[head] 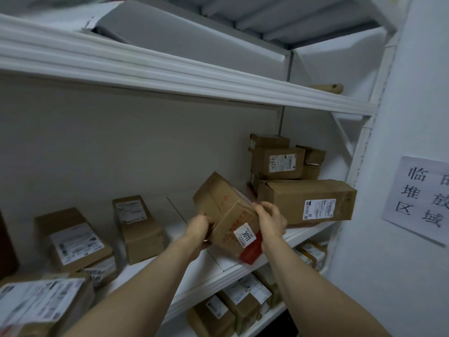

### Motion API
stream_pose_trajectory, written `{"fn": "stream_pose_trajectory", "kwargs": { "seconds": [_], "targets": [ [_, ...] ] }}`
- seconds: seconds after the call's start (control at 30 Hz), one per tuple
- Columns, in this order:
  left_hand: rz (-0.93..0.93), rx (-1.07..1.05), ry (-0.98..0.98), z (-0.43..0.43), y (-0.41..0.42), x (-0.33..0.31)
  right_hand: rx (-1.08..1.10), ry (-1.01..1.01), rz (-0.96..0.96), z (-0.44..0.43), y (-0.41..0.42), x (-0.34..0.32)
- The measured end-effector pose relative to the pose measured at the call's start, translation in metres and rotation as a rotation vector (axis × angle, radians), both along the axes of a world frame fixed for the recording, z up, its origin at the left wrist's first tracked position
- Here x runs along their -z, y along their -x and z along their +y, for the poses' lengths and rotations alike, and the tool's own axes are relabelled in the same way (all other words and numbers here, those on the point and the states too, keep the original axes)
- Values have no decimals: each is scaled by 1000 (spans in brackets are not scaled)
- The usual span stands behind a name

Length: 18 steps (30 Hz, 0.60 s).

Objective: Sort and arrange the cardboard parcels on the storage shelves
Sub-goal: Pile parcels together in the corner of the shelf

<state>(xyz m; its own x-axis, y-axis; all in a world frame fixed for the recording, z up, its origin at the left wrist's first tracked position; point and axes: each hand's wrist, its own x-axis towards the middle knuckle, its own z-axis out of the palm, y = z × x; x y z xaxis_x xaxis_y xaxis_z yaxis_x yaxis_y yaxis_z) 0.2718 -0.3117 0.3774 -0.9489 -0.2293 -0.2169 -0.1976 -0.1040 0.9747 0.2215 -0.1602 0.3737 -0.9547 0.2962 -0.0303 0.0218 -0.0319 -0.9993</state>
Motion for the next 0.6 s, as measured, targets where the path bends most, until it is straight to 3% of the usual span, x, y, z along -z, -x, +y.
{"fn": "stream_pose_trajectory", "kwargs": {
  "seconds": [0.3,0.5,0.6],
  "targets": [
    [-187,138,-81,9,-16,7,-187,-331,55,-9,-1,8],
    [-249,102,8,7,-7,14,-40,24,-199,-6,3,32],
    [-270,103,-8,5,-1,15,-125,234,-338,-7,4,50]
  ]
}}
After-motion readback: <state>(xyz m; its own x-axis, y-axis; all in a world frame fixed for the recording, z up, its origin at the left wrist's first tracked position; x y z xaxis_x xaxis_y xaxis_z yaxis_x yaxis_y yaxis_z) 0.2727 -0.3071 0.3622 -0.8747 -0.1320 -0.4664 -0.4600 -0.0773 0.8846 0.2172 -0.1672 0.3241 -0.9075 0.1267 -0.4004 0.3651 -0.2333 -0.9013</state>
